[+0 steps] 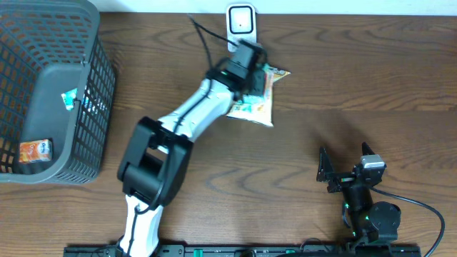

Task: Scan the item barcode
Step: 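Carry the green wipes pack with the left gripper and set it beside the snack bag, then reach the left gripper into the basket toward the orange tissue pack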

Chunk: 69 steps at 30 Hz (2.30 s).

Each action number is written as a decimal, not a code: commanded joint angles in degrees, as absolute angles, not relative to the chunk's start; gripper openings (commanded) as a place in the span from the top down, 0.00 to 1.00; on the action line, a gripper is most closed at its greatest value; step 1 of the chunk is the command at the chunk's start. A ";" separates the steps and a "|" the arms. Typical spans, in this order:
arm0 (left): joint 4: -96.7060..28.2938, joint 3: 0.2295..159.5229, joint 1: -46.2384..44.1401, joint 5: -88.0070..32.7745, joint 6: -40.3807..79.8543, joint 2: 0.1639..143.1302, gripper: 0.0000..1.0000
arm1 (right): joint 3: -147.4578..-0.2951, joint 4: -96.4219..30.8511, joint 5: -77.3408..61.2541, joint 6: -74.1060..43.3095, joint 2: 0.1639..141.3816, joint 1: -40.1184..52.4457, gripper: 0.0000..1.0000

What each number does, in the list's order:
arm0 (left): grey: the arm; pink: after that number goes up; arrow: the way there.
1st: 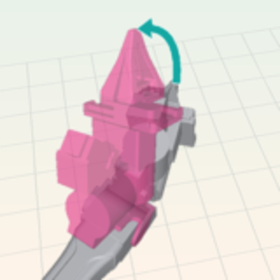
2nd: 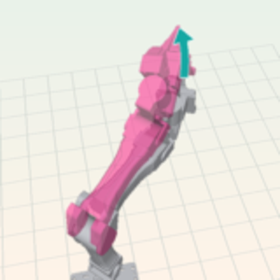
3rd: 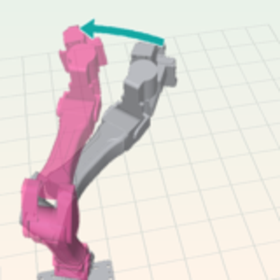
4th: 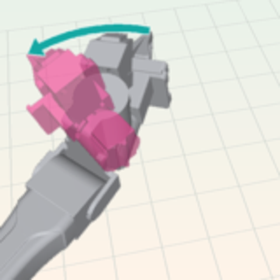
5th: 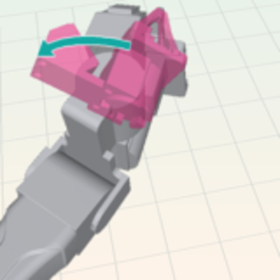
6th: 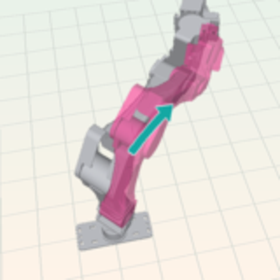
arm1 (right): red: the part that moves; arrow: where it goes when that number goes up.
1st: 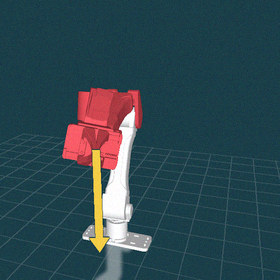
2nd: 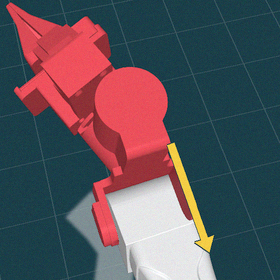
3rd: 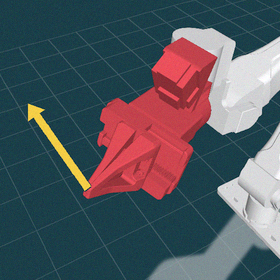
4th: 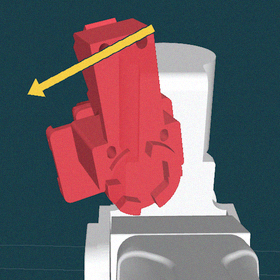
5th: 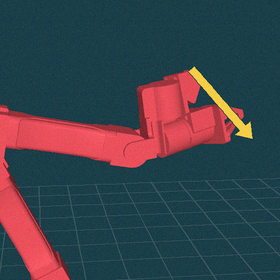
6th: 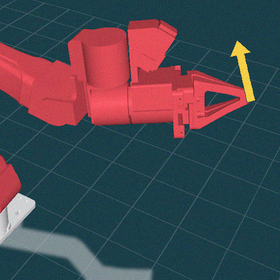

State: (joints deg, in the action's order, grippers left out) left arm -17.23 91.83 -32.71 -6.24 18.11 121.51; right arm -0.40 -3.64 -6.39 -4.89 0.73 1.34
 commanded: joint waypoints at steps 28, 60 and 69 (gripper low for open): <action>-30.52 91.96 -28.77 6.74 11.94 110.76 0.50 | -0.32 -3.86 -6.17 -3.99 0.49 0.84 0.01; -46.61 90.17 26.02 6.20 25.85 94.30 0.02 | -0.32 -3.86 -6.17 -3.99 0.49 0.84 0.01; -49.36 90.17 26.06 16.51 27.75 102.67 0.02 | -0.32 -3.86 -6.17 -3.99 0.49 0.84 0.01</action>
State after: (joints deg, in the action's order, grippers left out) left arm -47.16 90.96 25.82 9.10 26.79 101.34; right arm -0.40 -3.62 -6.39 -4.89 0.73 1.34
